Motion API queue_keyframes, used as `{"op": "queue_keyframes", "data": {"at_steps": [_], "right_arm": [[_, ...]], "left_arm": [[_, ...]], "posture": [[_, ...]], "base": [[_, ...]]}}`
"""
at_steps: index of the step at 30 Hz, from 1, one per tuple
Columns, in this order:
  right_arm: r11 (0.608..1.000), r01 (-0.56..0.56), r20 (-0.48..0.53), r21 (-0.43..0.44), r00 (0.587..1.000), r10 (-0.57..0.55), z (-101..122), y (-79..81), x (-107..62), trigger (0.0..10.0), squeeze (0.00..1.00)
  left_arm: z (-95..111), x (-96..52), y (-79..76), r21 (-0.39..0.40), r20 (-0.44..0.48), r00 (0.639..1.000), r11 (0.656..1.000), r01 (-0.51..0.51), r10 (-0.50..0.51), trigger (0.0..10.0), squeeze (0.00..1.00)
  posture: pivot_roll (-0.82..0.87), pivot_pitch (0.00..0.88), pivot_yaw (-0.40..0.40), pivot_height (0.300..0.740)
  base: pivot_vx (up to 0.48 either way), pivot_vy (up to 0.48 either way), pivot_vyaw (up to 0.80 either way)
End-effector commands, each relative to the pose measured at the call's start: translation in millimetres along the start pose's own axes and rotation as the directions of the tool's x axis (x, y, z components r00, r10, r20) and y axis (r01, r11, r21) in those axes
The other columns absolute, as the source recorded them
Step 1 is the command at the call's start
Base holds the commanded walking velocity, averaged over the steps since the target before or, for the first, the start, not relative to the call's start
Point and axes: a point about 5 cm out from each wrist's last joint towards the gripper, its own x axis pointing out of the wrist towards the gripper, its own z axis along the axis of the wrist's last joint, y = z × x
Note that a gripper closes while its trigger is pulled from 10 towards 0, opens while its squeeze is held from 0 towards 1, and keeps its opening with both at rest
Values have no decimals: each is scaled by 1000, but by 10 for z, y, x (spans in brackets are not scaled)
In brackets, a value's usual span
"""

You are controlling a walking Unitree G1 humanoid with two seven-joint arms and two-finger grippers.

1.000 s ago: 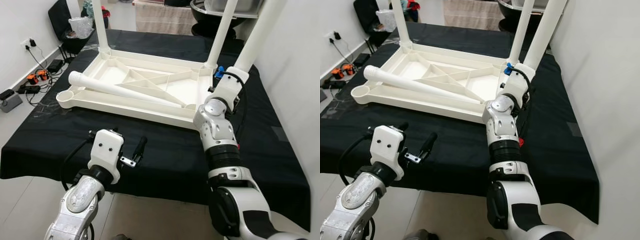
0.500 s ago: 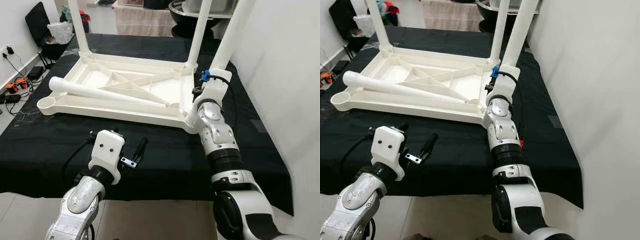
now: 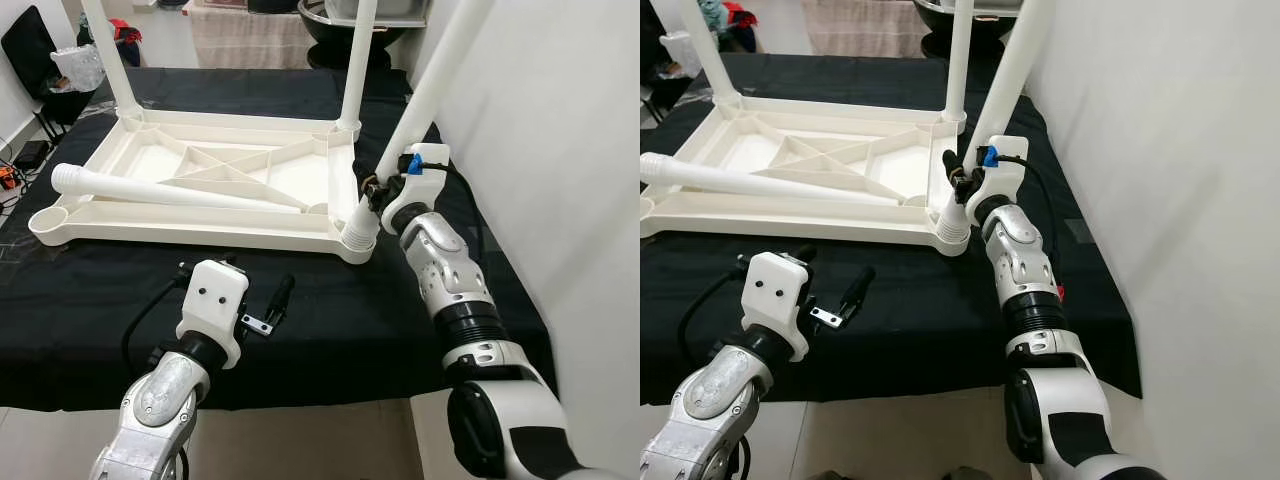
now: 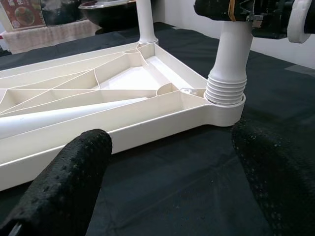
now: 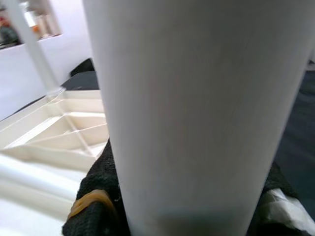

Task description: Building children table

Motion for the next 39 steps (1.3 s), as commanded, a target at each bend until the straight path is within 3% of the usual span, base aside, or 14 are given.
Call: {"op": "queue_keyframes", "data": {"at_steps": [1, 7, 8, 17, 19, 22, 26, 28, 29, 33, 37, 39], "right_arm": [[996, -94, -82, 0, 992, 93, -203, 119, -17, 0, 0], [967, -250, -41, -47, 968, 248, -88, 166, -1, 0, 0], [932, -361, -35, -41, 933, 359, -57, 208, -13, 0, 0], [880, -465, -78, -93, 885, 459, -36, 209, -18, 0, 0], [886, -451, -16, -106, 892, 452, 167, 151, 32, 0, 0], [890, -441, 16, -113, 895, 446, 283, 119, 57, 0, 0], [905, -379, 71, -194, 914, 399, 659, -110, 88, 0, 0], [908, -368, 71, -202, 919, 388, 691, -162, 81, 0, 0], [909, -345, 50, -233, 929, 366, 728, -313, 33, 0, 0], [910, -346, 31, -228, 932, 362, 735, -416, -13, 0, 0], [892, -410, 11, -189, 908, 419, 714, -446, -65, 0, 0], [863, -485, -2, -143, 872, 490, 678, -455, -119, 0, 0]], "left_arm": [[-19, -13, 15, 6, -8, 1000, 1000, -8, 8, 10000, 0], [-17, -18, 15, 7, -9, 1000, 1000, -6, 6, 10000, 0], [-16, -20, 14, 6, -10, 1000, 1000, -5, 5, 10000, 0], [1, -29, 8, 6, -6, 1000, 1000, -4, 4, 10000, 0], [3, -31, 6, 6, -7, 1000, 1000, -5, 5, 10000, 0], [3, -31, 5, 6, -7, 1000, 1000, -5, 5, 10000, 0], [8, -27, 1, 5, -6, 1000, 1000, -3, 3, 10000, 0], [9, -27, 0, 4, -6, 1000, 1000, -3, 3, 10000, 0], [19, -38, -6, 3, -5, 1000, 1000, -1, 1, 10000, 0], [34, -54, -10, 2, -5, 1000, 1000, 1, 0, 10000, 0], [46, -74, -17, 2, -7, 1000, 1000, 7, -7, 10000, 0], [44, -88, -20, 3, -13, 1000, 1000, 15, -15, 10000, 0]], "posture": [[83, 111, -75, 740], [82, 115, -77, 740], [83, 119, -78, 740], [86, 130, -78, 740], [85, 131, -78, 740], [85, 131, -78, 740], [85, 132, -80, 740], [85, 132, -80, 740], [90, 146, -80, 740], [92, 157, -74, 740], [95, 163, -71, 740], [98, 168, -62, 740]], "base": [[0, 0, 0], [0, 0, 0], [0, 0, 0], [0, 0, 0], [0, 0, 0], [0, 0, 0], [0, 0, 0], [0, 0, 0], [0, 0, 0], [0, 0, 0], [0, 0, 0], [0, 0, 0]]}}
